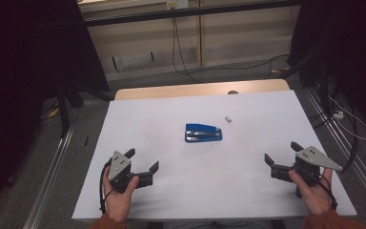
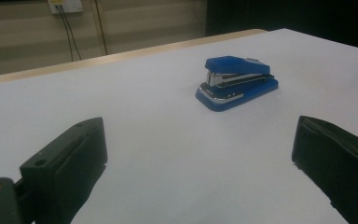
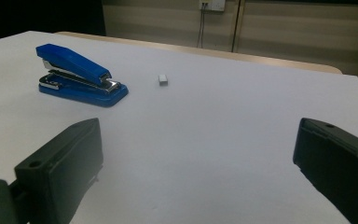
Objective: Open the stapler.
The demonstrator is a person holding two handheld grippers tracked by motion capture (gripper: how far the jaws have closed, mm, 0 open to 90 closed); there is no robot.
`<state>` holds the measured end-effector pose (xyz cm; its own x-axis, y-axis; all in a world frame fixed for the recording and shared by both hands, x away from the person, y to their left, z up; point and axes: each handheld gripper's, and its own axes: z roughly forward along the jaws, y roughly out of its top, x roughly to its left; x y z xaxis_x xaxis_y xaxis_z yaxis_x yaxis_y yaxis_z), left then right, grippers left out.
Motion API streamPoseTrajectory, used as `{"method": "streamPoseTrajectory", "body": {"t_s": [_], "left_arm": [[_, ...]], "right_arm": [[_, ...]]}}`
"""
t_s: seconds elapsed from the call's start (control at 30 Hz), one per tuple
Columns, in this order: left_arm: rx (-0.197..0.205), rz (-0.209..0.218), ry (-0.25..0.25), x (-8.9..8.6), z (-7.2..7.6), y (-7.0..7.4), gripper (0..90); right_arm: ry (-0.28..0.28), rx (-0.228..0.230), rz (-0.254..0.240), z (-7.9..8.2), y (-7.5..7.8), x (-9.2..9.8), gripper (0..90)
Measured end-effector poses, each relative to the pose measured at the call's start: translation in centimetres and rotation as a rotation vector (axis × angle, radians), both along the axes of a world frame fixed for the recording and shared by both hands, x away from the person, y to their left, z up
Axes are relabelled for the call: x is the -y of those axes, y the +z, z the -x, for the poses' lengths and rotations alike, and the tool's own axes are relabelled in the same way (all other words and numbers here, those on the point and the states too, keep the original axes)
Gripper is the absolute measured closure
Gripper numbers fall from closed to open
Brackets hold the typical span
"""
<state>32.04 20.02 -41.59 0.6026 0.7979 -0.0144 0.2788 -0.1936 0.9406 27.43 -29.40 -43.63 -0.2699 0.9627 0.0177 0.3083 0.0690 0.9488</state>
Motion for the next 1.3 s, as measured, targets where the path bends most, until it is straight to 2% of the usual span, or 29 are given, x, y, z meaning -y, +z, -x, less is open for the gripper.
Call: {"method": "streamPoseTrajectory", "body": {"t_s": [0.27,0.37,0.43,0.53,0.6,0.7,0.8,0.97,1.0,1.07,1.13,1.23,1.3], "left_arm": [[-0.005,-0.003,-0.004,0.1,-0.2,0.0,3.4],[-0.015,-0.017,-0.005,0.1,-0.4,-0.1,3.4],[-0.018,0.016,-0.017,0.1,-0.5,0.0,3.3],[0.001,-0.008,-0.008,0.3,-0.4,0.2,2.9],[-0.012,-0.003,-0.01,0.4,-0.4,0.0,2.9],[-0.052,-0.016,-0.047,0.5,-0.5,-0.1,3.0],[-0.054,-0.04,-0.052,0.5,-0.4,-0.1,3.4],[-0.071,-0.045,-0.043,0.8,-0.5,0.0,5.5],[-0.073,-0.028,-0.039,0.9,-0.4,0.1,5.8],[-0.071,-0.02,-0.063,1.3,-0.4,0.4,5.9],[-0.054,-0.033,-0.098,1.5,-0.5,0.3,5.9],[-0.065,-0.031,-0.123,1.8,-0.9,0.1,5.9],[-0.053,-0.045,-0.144,2.1,-1.2,0.0,6.0]], "right_arm": [[0.01,-0.008,0.006,-0.1,-0.1,0.0,1.2],[0.023,-0.015,0.001,-0.1,-0.2,-0.1,1.2],[0.03,-0.019,0.012,-0.1,-0.2,-0.2,1.5],[0.034,-0.023,0.012,-0.2,-0.3,-0.2,1.5],[0.039,-0.028,0.006,-0.3,-0.3,-0.3,1.5],[0.064,-0.042,-0.004,-0.4,-0.4,-0.5,1.5],[0.094,-0.046,-0.019,-0.5,-0.4,-0.9,1.5],[0.122,-0.051,-0.004,-0.9,-0.7,-1.6,1.3],[0.127,-0.045,-0.003,-1.0,-0.7,-1.6,1.1],[0.119,-0.043,-0.021,-1.2,-0.7,-1.8,1.6],[0.13,-0.042,-0.015,-1.4,-0.7,-2.0,1.3],[0.14,-0.046,-0.021,-1.7,-0.7,-2.5,1.3],[0.153,-0.048,-0.015,-1.9,-0.8,-2.8,1.3]]}}
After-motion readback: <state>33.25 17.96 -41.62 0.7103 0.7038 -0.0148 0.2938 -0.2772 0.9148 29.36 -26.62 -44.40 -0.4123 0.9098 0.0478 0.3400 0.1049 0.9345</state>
